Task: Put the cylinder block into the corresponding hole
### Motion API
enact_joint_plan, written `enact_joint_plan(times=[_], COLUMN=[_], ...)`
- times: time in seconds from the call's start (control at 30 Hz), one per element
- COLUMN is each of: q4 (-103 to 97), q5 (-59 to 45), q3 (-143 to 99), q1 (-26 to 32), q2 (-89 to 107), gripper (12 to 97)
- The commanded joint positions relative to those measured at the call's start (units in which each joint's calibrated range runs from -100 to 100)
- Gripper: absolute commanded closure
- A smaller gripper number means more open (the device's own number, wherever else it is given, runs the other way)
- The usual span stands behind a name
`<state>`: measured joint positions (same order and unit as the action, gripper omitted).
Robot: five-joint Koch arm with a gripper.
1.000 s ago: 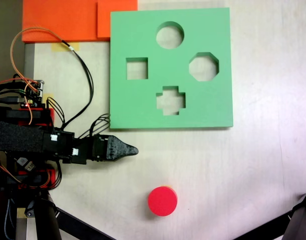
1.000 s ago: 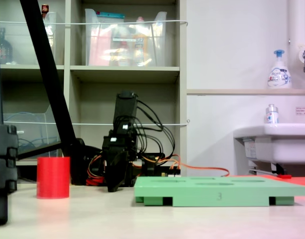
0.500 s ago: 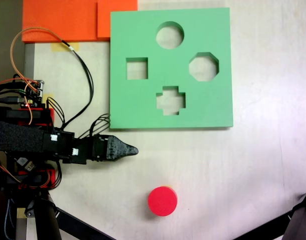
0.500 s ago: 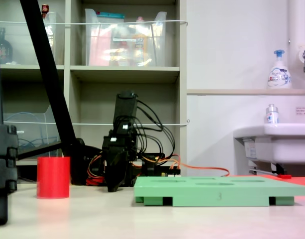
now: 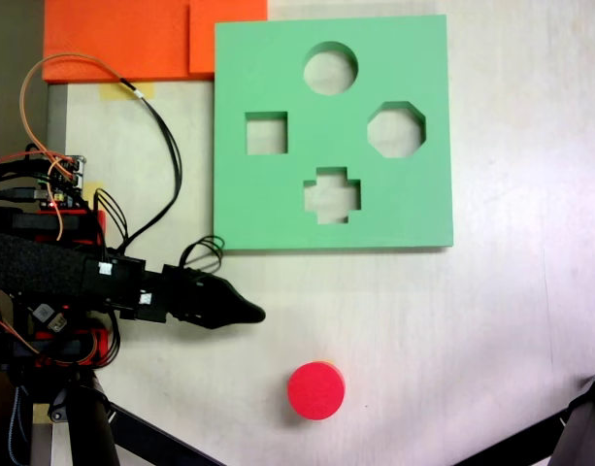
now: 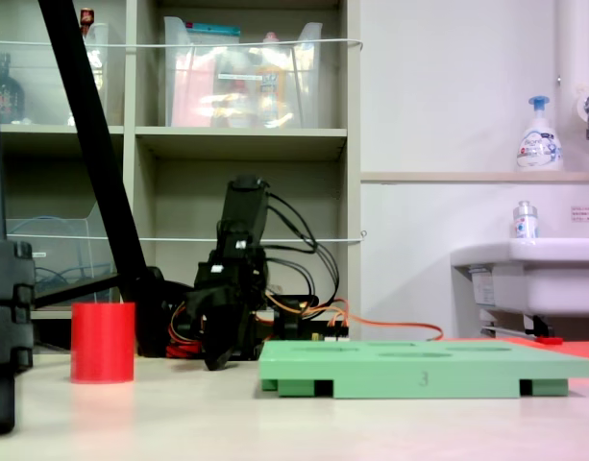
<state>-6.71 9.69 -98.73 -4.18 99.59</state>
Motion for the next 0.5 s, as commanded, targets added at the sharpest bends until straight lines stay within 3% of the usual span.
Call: enact_joint_plan(times=[0.0,0.1,0.3,0.47], q4=[1.07,8.39,55.09,66.07], q5=[15.38,17.78,29.35,30.67], q3=[-1.27,-0.97,26.14,32.03], q1=[-1.66,-3.96,-4.2,-5.03], q2=[0.41,0.41,0.41,0.41], gripper=[61.3,63.6,64.8,65.8])
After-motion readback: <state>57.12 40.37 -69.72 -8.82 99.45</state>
